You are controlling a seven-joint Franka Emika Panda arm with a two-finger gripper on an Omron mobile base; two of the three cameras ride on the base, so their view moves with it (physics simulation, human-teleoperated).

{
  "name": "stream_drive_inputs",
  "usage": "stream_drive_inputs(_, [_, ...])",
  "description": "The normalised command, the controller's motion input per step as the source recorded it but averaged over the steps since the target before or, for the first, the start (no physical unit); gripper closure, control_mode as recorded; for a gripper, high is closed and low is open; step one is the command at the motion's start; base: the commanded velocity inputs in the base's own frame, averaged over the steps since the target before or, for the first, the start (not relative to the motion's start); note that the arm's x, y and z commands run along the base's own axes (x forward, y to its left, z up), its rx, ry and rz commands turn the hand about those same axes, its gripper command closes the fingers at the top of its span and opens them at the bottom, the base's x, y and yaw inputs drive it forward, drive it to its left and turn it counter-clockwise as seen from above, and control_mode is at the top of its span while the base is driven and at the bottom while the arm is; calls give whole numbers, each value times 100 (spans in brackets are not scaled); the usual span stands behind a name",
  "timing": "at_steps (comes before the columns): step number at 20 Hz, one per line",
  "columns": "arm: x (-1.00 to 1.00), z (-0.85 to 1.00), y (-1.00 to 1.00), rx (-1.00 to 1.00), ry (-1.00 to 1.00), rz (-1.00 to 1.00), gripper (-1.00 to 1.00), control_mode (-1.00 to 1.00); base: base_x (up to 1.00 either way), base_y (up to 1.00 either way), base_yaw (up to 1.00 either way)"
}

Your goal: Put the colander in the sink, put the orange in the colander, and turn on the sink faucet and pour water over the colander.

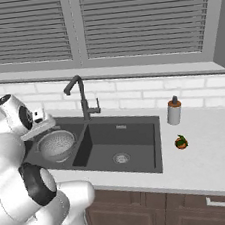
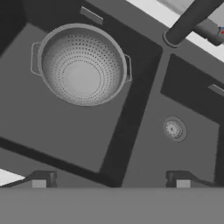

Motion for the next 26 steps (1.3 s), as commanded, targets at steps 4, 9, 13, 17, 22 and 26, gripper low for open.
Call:
stream_drive_inputs(4, [0,2,-100,17,0,-14,-100,-100,0,0,0])
stream_drive_inputs(9, [0,7,-100,13,0,-15,-100,-100,0,0,0])
stream_drive_inputs(13, [0,6,-100,11,0,-17,-100,-100,0,0,0])
stream_drive_inputs(17, [12,1,-100,9,0,-19,-100,-100,0,0,0])
stream_drive_inputs(22, [29,0,-100,5,3,-22,-100,-100,0,0,0])
stream_drive_inputs(26, [35,0,-100,3,7,-24,-100,-100,0,0,0])
